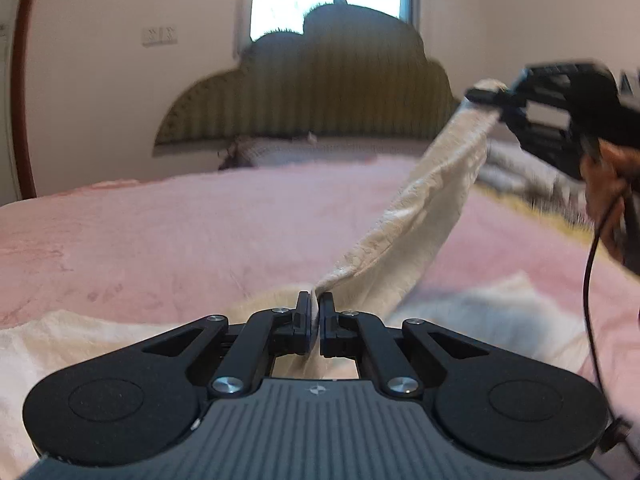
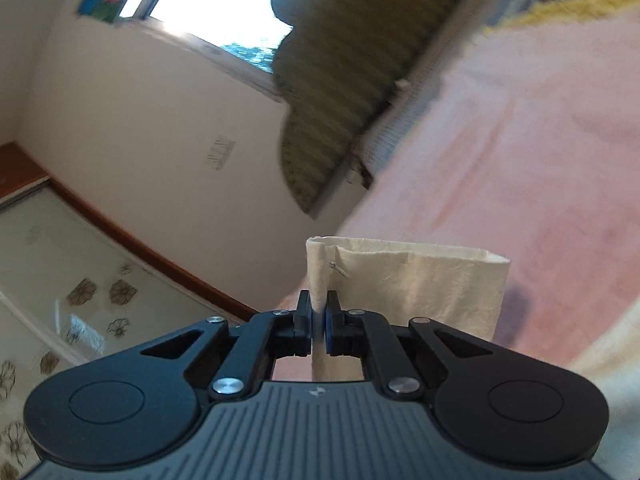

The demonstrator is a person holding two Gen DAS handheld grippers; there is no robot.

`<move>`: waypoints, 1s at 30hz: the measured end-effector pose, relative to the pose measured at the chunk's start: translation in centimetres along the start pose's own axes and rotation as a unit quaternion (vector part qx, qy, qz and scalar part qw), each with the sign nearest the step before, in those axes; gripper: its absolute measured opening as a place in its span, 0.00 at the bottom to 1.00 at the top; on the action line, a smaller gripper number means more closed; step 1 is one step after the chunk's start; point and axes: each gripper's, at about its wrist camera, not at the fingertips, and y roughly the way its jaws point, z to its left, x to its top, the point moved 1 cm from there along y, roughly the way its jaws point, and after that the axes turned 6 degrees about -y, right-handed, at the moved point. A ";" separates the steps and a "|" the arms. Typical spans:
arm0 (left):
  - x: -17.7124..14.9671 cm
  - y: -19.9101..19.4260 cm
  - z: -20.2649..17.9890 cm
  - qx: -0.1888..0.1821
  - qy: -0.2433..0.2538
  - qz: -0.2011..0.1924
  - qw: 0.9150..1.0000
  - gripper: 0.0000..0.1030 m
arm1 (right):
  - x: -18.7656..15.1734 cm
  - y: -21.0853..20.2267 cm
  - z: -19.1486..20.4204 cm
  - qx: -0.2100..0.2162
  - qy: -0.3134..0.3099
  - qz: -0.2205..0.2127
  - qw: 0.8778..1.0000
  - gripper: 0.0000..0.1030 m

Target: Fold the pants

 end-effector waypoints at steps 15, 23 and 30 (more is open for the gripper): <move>-6.5 0.9 -4.8 -0.108 0.140 0.156 0.972 0.03 | -12.2 -15.9 -11.1 -0.210 0.169 -0.015 0.963 0.06; -7.8 0.1 -5.2 -0.115 0.160 0.173 0.965 0.05 | -11.4 -15.7 -9.8 -0.235 0.124 0.002 0.964 0.07; -7.7 -0.4 -5.1 -0.123 0.171 0.163 0.964 0.05 | -11.3 -15.7 -9.1 -0.260 0.080 0.023 0.962 0.09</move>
